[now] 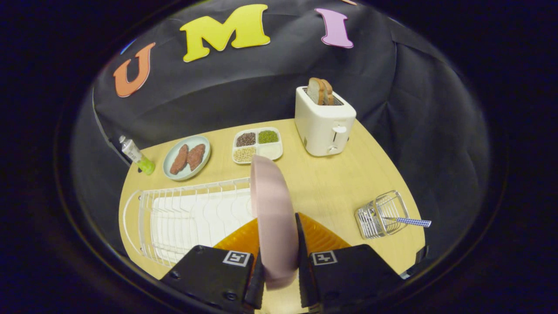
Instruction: Take the plate from the dish rack, then take the spoon from the basket and place it into the plate.
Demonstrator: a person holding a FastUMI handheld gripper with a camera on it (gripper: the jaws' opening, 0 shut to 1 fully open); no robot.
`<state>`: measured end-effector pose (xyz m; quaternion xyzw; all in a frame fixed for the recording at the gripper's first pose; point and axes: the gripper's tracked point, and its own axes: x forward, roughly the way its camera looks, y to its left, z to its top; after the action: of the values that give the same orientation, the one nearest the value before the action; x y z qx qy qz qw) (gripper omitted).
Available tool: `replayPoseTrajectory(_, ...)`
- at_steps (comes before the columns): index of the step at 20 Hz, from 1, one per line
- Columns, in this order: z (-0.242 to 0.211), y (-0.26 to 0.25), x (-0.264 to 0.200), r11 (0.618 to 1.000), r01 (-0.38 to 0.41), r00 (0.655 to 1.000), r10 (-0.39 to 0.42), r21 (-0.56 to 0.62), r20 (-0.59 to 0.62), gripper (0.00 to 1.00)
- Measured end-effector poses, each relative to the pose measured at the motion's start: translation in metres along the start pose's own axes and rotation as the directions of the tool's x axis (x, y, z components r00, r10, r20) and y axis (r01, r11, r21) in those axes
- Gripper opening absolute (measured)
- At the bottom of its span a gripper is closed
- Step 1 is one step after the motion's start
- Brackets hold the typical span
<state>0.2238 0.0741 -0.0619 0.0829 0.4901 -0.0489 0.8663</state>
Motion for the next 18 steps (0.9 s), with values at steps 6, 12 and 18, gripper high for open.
replayPoseTrajectory(6,0.025,-0.002,-0.025,0.991,0.119,0.99,-0.113,-0.067,0.083,0.37)
replayPoseTrajectory(12,0.003,0.008,-0.065,0.998,-0.062,0.992,0.065,-0.029,0.113,0.32)
replayPoseTrajectory(18,-0.07,-0.016,-0.09,0.954,-0.299,0.949,0.295,0.016,0.11,0.32)
